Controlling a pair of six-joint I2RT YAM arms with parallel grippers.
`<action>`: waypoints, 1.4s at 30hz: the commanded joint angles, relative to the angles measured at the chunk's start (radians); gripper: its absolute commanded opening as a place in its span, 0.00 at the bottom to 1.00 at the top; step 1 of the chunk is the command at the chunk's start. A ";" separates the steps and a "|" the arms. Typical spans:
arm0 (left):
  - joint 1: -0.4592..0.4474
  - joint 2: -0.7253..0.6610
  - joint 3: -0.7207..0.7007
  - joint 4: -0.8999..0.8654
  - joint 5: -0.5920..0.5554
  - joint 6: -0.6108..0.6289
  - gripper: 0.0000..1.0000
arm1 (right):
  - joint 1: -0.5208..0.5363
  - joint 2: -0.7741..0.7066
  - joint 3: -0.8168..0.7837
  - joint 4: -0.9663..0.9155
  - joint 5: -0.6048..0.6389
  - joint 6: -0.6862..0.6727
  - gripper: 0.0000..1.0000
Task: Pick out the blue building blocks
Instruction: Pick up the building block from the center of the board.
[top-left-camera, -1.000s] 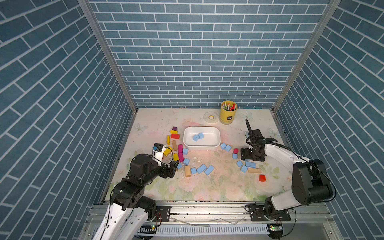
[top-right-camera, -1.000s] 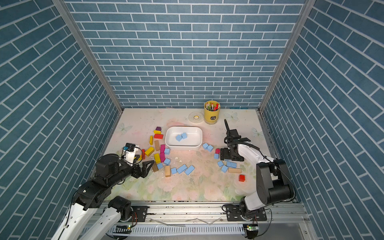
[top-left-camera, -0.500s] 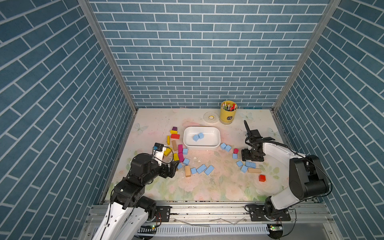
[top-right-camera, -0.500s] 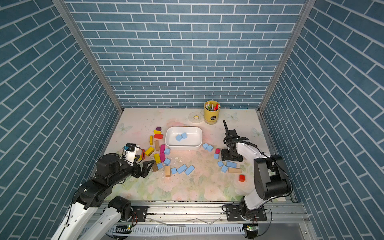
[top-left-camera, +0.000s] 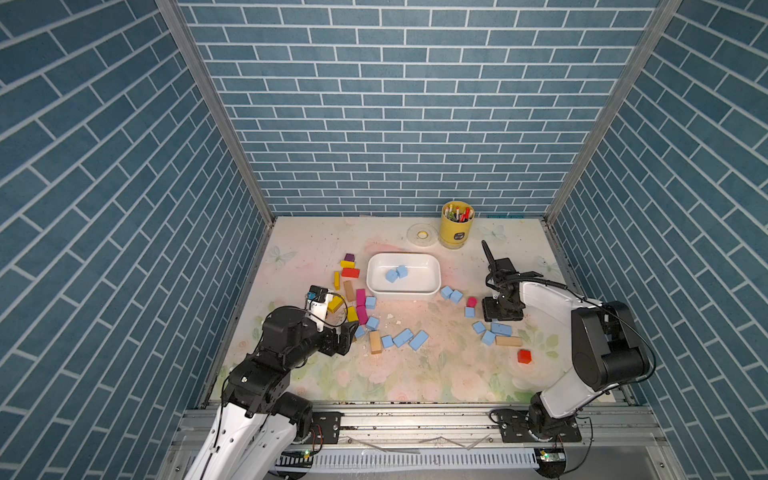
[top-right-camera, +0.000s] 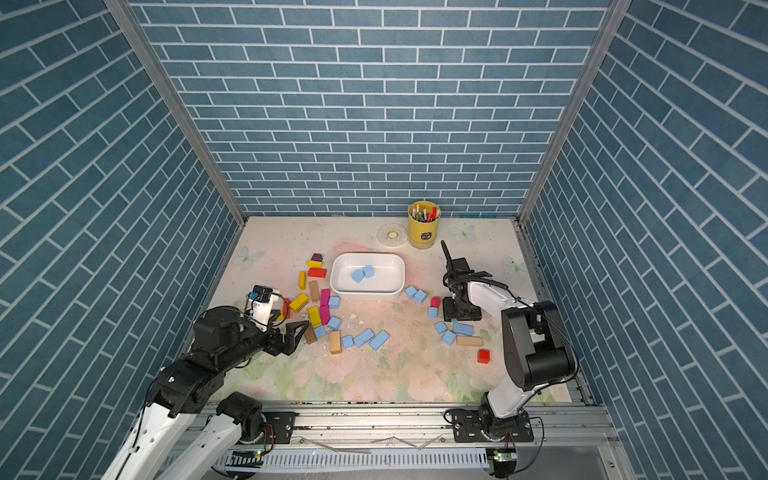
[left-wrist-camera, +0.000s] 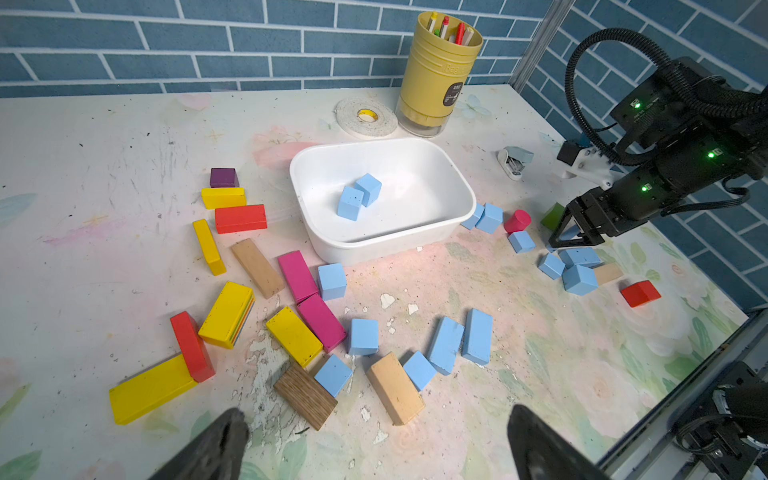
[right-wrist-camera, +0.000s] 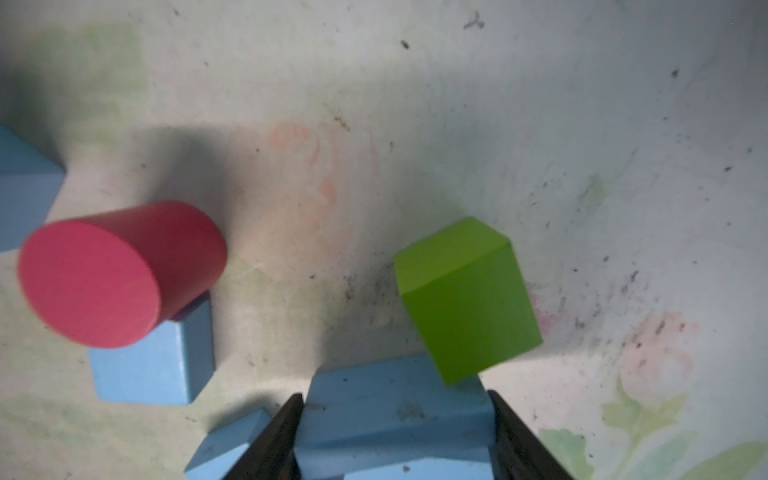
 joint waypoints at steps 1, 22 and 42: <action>0.001 0.004 -0.008 0.008 -0.007 0.003 0.99 | 0.011 0.017 0.024 -0.018 0.024 -0.025 0.60; 0.000 0.004 -0.009 0.009 -0.012 0.002 0.99 | 0.139 -0.078 0.171 -0.065 -0.009 0.074 0.46; 0.002 -0.002 -0.010 0.012 -0.003 0.002 0.99 | 0.334 0.455 0.889 -0.168 0.001 0.110 0.46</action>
